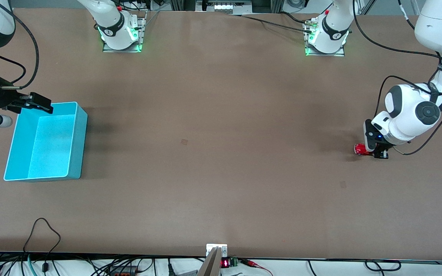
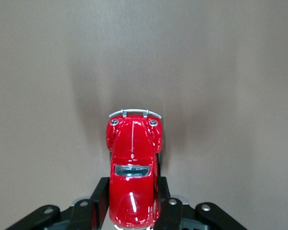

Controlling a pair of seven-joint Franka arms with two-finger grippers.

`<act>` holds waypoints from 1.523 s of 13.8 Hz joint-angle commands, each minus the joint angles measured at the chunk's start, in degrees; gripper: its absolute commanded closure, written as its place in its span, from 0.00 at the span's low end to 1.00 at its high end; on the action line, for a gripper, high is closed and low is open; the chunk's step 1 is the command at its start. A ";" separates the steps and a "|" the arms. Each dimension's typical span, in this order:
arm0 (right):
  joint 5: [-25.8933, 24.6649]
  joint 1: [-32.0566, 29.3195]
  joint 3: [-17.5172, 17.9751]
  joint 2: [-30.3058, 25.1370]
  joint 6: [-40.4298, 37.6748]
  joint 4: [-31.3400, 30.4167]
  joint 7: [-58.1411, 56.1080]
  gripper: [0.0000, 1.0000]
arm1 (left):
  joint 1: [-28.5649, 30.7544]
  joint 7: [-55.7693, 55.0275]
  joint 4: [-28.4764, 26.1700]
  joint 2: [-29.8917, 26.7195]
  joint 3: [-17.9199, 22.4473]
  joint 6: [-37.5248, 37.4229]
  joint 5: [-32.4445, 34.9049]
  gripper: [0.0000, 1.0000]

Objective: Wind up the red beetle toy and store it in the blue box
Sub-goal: 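Release the wound car with the left gripper so it rolls toward the box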

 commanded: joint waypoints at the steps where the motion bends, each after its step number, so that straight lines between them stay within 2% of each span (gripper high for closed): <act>1: 0.54 -0.20 0.19 0.05 -0.03 0.48 -0.54 0.00 | 1.67 1.58 1.23 1.84 -0.34 -0.53 0.83 0.82; 10: 0.54 -0.20 0.19 0.05 -0.03 0.48 -0.54 0.00 | 3.60 -1.94 1.41 2.72 0.10 -0.53 0.31 0.80; 11: 0.54 -0.20 0.19 0.05 -0.03 0.48 -0.54 0.00 | 3.60 -1.77 1.41 2.02 0.09 -0.62 0.31 0.52; 12: 0.54 -0.20 0.19 0.05 -0.03 0.48 -0.54 0.00 | 3.52 -1.68 1.41 0.45 -0.25 -1.32 0.13 0.03; 13: 0.54 -0.20 0.19 0.05 -0.03 0.48 -0.54 0.00 | 2.91 -1.68 2.02 -2.09 -0.69 -5.06 0.13 0.00; 15: 0.54 -0.20 0.19 0.05 0.05 0.48 -0.63 0.00 | 1.41 -1.77 8.58 -6.14 -4.20 -19.18 -0.13 0.00; 17: 0.54 -0.20 0.19 0.05 0.05 0.48 -0.54 0.00 | 0.62 -1.77 14.83 -7.91 -6.58 -31.33 -3.54 0.00; 18: 0.54 -0.20 0.19 0.05 0.05 0.48 -0.54 0.00 | -0.17 -1.77 16.42 -8.70 -6.67 -35.21 -5.30 0.00; 21: 0.54 -0.20 0.19 0.05 0.14 0.48 -0.54 0.00 | -3.33 -2.99 17.14 -10.46 -6.67 -38.23 -10.93 0.00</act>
